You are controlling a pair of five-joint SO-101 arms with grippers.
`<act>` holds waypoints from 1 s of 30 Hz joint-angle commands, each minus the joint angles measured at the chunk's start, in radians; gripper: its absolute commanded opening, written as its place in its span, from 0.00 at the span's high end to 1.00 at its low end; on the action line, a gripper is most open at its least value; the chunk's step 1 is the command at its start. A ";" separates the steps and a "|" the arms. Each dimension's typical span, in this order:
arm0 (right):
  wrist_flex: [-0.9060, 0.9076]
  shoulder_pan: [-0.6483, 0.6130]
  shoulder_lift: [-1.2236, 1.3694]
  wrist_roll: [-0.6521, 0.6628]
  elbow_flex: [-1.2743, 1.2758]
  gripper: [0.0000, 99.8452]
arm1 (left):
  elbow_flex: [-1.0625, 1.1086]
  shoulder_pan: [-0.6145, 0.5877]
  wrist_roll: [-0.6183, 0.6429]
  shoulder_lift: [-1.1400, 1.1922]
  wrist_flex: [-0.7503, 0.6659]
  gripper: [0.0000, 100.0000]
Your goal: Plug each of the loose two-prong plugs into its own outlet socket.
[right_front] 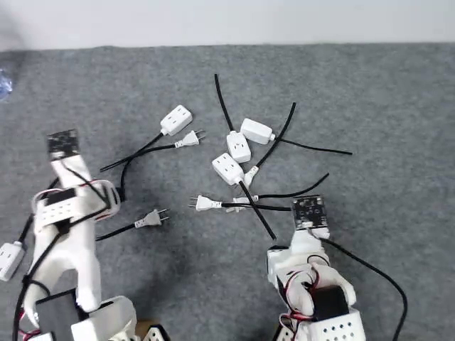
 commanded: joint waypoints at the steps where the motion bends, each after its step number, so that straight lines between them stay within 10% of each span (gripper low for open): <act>1: -0.018 -0.090 -0.010 0.008 0.017 0.99 | 0.007 0.040 0.006 -0.031 -0.046 0.74; 12: -0.275 0.005 -0.007 0.006 -0.508 0.99 | 0.010 0.040 0.006 -0.023 -0.046 0.74; 22: -0.759 0.065 -0.007 0.229 0.025 0.82 | 0.024 0.040 0.005 -0.029 -0.048 0.74; 30: -0.541 0.151 0.018 0.290 -0.121 0.72 | 0.021 0.041 0.005 -0.023 -0.051 0.74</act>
